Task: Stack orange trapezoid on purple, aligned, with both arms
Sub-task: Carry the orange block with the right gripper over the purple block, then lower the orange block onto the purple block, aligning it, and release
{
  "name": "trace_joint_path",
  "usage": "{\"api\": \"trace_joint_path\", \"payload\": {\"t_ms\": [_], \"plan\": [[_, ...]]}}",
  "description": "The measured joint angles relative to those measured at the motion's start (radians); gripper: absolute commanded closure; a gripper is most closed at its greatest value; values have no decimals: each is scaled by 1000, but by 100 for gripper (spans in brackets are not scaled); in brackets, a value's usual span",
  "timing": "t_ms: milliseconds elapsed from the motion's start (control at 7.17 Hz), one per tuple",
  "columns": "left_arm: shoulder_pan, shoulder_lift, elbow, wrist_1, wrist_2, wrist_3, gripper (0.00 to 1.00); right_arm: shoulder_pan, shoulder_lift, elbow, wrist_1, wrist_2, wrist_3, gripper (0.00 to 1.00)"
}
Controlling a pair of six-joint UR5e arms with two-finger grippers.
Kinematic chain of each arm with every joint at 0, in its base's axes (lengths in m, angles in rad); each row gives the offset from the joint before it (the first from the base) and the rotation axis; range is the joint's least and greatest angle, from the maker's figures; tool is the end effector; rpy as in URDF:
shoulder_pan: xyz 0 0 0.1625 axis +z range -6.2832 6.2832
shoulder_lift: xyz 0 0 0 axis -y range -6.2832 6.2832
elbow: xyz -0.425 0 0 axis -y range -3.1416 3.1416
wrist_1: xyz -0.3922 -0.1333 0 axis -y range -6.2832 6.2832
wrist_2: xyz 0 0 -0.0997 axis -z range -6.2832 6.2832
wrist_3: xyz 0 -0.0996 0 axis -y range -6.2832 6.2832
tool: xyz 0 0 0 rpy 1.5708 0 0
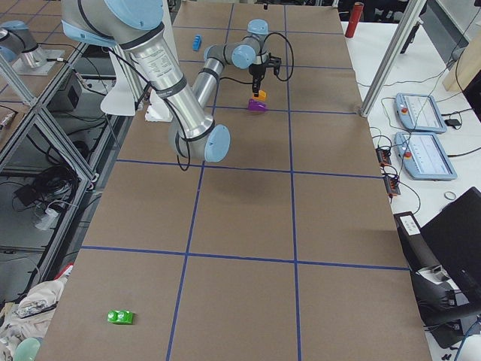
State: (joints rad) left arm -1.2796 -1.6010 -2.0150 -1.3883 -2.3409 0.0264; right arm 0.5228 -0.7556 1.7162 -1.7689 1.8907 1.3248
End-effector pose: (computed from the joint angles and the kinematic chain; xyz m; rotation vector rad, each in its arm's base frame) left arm 0.0759 -0.4760 0.4479 0.1752 0.8000 0.4122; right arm -0.5309 -0.4236 0.1320 0.0014 -0.8149 0.1394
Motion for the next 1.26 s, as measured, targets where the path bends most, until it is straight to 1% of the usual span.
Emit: {"api": "trace_joint_path", "payload": {"t_ms": [419,698,1256], "plan": [[-1,1,1,0,-18,-3,0,-16,21,-90,96,-35,7,100],[0,1,1,0,-20,-5,0,-33,22,-109,116,-48,8,100],[1,0,2,0,-21,-8,0,-55,21,-124,117,-69,8,100]]}}
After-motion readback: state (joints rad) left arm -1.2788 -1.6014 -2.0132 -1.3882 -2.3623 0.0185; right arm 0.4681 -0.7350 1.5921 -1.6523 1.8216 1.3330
